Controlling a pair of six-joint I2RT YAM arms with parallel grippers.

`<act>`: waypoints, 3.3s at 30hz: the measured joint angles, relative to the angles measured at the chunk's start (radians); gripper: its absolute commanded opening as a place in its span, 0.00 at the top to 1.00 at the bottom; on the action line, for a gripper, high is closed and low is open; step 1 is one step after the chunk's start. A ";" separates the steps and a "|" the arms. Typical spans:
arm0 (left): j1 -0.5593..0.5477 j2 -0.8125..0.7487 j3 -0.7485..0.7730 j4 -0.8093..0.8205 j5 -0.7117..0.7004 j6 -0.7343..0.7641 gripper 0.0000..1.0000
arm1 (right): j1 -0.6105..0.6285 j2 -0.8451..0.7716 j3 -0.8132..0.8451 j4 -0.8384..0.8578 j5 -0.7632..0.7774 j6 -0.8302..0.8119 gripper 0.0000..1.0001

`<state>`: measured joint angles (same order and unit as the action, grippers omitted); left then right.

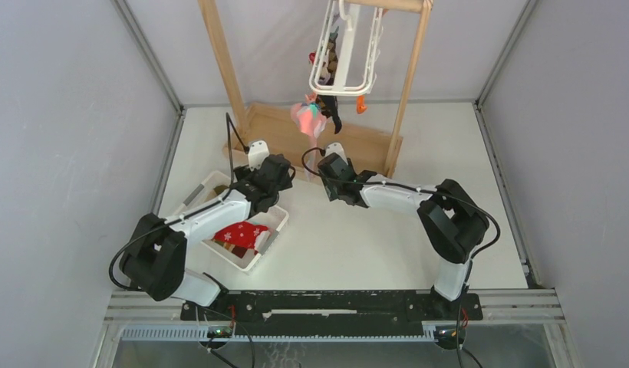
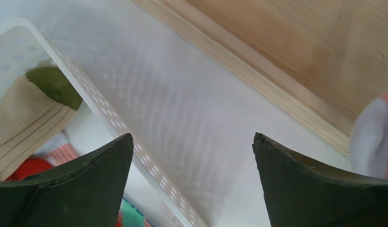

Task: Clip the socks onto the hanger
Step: Move the clothesline to the center of the board.

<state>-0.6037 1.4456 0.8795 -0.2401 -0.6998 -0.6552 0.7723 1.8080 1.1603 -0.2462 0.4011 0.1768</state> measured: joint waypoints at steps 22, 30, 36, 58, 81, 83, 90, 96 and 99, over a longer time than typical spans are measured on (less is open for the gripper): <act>0.002 -0.043 -0.018 0.105 -0.083 0.081 0.00 | -0.195 0.112 0.089 -0.175 -0.084 0.232 0.46; 0.059 0.056 -0.012 0.121 -0.055 0.081 0.00 | -0.292 0.080 0.039 -0.172 -0.123 0.320 0.46; 0.108 0.101 -0.004 0.103 -0.031 0.055 0.05 | -0.274 0.073 0.038 -0.154 -0.122 0.324 0.47; 0.261 0.530 0.734 -0.311 0.142 0.016 0.24 | -0.234 -0.001 0.037 -0.130 -0.043 0.282 0.92; 0.277 0.746 0.937 -0.431 0.312 0.004 0.44 | -0.233 -0.054 0.010 -0.105 -0.075 0.278 0.96; 0.278 0.757 0.938 -0.422 0.329 -0.002 0.46 | -0.233 -0.054 0.010 -0.105 -0.074 0.278 0.96; 0.282 0.754 0.883 -0.351 0.367 -0.028 0.65 | -0.233 -0.054 0.010 -0.104 -0.078 0.278 0.96; 0.281 0.661 0.712 -0.226 0.367 -0.029 0.65 | -0.233 -0.054 0.010 -0.102 -0.090 0.278 0.95; 0.276 0.619 0.643 -0.192 0.365 -0.028 0.66 | -0.233 -0.054 0.010 -0.102 -0.090 0.278 0.95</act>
<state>-0.3275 2.0644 1.5223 -0.4316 -0.3344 -0.6830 0.5392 1.7542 1.1706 -0.3481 0.3115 0.4549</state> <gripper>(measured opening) 0.344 0.047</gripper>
